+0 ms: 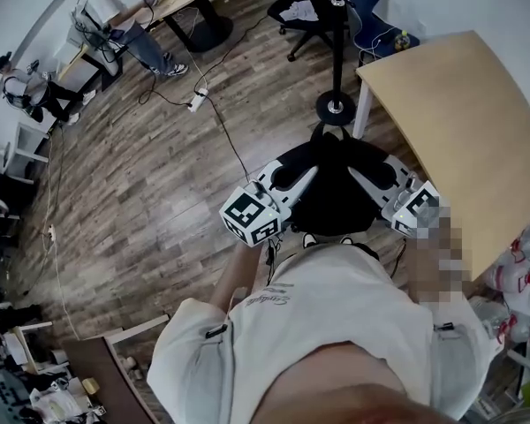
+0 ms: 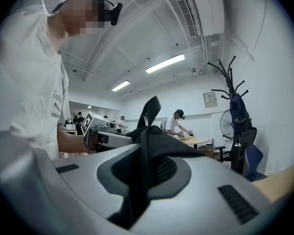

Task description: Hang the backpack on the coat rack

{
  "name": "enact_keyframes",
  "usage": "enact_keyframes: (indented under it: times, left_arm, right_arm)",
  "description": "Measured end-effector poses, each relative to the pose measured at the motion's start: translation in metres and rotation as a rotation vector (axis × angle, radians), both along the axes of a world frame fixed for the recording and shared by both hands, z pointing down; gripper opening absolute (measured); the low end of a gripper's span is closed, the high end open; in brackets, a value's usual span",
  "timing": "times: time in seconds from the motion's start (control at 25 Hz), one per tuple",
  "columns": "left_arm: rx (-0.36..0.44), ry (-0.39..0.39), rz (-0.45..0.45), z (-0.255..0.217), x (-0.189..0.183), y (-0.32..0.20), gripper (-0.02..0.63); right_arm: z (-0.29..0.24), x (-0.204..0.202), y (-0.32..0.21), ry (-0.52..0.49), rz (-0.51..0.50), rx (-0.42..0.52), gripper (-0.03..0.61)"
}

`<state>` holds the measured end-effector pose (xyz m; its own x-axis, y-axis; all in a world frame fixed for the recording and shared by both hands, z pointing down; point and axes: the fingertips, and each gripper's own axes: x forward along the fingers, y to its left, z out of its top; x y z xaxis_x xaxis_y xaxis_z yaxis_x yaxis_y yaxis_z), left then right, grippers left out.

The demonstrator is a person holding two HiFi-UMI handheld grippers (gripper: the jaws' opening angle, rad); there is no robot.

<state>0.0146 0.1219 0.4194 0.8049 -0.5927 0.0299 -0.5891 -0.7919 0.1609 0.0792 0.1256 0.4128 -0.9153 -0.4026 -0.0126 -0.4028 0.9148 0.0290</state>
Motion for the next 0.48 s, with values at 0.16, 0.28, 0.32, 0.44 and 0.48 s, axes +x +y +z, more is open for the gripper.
enact_keyframes:
  times: [0.16,0.28,0.32,0.44,0.48]
  left_arm:
    - [0.0,0.014,0.041,0.006,-0.019,-0.016,0.046]
    - [-0.007,0.01,0.063,0.012,-0.03,-0.018,0.046]
    - [-0.003,0.004,0.071,0.011,-0.033,-0.023,0.046]
    - [0.01,-0.01,0.093,0.008,-0.037,-0.038,0.046]
    - [0.013,-0.014,0.096,0.007,-0.04,-0.042,0.046]
  right_arm:
    - [0.006,-0.019,-0.013,0.012,0.029,-0.003,0.032]
    - [0.012,-0.031,-0.015,0.0,0.058,-0.014,0.032]
    - [0.011,-0.033,-0.018,-0.007,0.073,-0.009,0.032]
    - [0.01,-0.039,-0.031,-0.025,0.106,-0.013,0.032]
    - [0.01,-0.041,-0.035,-0.028,0.109,-0.021,0.032]
